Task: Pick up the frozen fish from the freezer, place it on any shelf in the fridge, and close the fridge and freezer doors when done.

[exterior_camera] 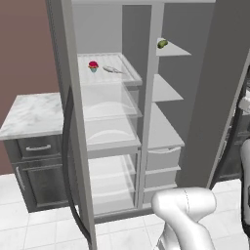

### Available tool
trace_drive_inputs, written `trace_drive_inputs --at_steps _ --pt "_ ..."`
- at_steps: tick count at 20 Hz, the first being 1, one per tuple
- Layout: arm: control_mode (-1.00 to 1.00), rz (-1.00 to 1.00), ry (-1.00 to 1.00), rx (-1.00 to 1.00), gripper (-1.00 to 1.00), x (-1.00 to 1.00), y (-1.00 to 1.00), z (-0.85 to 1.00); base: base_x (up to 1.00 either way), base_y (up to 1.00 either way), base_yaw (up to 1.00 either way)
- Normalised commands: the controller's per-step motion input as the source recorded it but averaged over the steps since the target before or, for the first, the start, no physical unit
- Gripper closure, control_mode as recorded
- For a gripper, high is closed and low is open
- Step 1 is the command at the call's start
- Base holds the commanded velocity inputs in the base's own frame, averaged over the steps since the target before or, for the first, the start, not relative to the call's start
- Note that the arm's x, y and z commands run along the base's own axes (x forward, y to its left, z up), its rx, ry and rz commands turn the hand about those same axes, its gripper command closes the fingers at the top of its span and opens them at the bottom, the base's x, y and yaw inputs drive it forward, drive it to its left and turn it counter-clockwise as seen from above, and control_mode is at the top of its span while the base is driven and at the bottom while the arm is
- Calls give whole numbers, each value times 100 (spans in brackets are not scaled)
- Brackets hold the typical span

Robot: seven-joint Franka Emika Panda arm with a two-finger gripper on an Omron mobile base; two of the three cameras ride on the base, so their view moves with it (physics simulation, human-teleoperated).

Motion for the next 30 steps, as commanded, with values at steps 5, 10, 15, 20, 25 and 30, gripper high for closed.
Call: trace_drive_inputs --at_steps 5,10,15,20,25,30 --pt "-100 -1 -2 39 -100 -28 -83 28 0 0 0" --pt "-100 0 3 29 -100 13 -78 0 0 0 0" --pt "-100 0 0 24 -100 45 -51 -15 0 0 0" --pt "-100 4 -4 23 -100 60 -18 -34 0 0 0" --pt "-100 5 -1 21 -100 58 -19 -27 0 0 0" --pt "-100 1 0 3 -100 39 -14 -14 0 0 0"
